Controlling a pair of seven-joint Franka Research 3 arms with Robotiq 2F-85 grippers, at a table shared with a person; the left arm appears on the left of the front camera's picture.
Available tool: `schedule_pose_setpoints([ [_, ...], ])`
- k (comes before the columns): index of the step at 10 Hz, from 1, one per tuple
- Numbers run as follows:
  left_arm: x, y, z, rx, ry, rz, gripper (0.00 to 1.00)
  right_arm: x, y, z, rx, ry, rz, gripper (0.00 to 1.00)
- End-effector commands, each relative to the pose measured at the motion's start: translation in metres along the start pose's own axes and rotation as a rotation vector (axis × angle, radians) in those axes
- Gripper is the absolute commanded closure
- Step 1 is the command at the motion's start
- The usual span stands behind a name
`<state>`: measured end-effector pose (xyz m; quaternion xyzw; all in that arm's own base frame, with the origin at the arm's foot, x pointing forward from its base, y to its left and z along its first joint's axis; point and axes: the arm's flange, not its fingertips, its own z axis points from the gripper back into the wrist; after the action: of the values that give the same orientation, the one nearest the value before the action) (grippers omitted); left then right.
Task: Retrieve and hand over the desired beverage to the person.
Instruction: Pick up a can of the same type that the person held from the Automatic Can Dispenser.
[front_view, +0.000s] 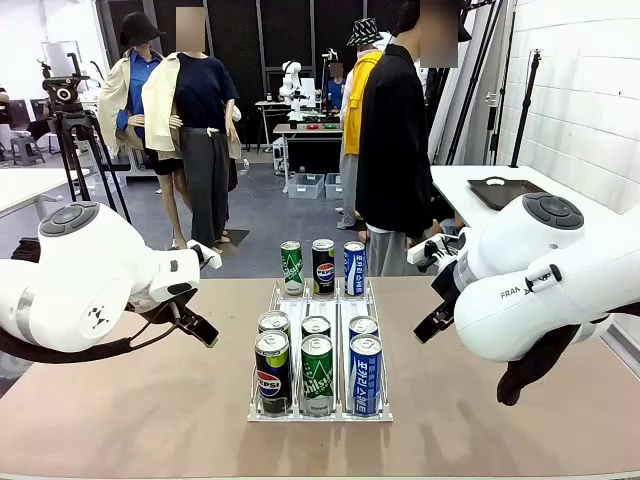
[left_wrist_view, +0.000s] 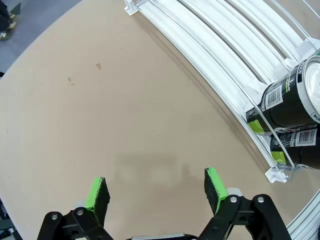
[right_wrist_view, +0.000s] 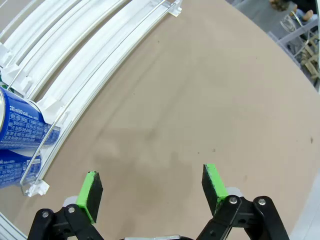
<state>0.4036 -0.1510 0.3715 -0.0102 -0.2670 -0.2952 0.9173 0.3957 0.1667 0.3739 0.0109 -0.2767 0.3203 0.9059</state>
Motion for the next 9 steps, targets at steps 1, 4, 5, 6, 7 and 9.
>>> schedule_pose_setpoints([
  [1,-0.0001,0.0003,0.0000,0.000,0.000,0.001,0.00,0.0000,0.0001,0.0000,0.000,0.000,0.000,0.00],
  [4,-0.0001,0.0003,0.0000,0.000,0.000,0.001,0.00,0.0000,0.0001,0.0000,0.000,0.000,0.000,0.00],
  [5,-0.0001,0.0003,0.0000,0.000,0.000,0.001,0.00,0.0000,0.0001,0.0000,0.000,0.000,0.000,0.00],
  [6,-0.0001,0.0003,0.0000,0.000,0.000,0.001,0.00,0.0000,0.0001,0.0000,0.000,0.000,0.000,0.00],
  [7,-0.0001,0.0003,0.0000,0.000,0.000,0.001,0.00,0.0000,0.0001,0.0000,0.000,0.000,0.000,0.00],
  [9,-0.0001,0.0003,0.0000,0.000,0.000,0.001,0.00,0.0000,0.0001,0.0000,0.000,0.000,0.000,0.00],
])
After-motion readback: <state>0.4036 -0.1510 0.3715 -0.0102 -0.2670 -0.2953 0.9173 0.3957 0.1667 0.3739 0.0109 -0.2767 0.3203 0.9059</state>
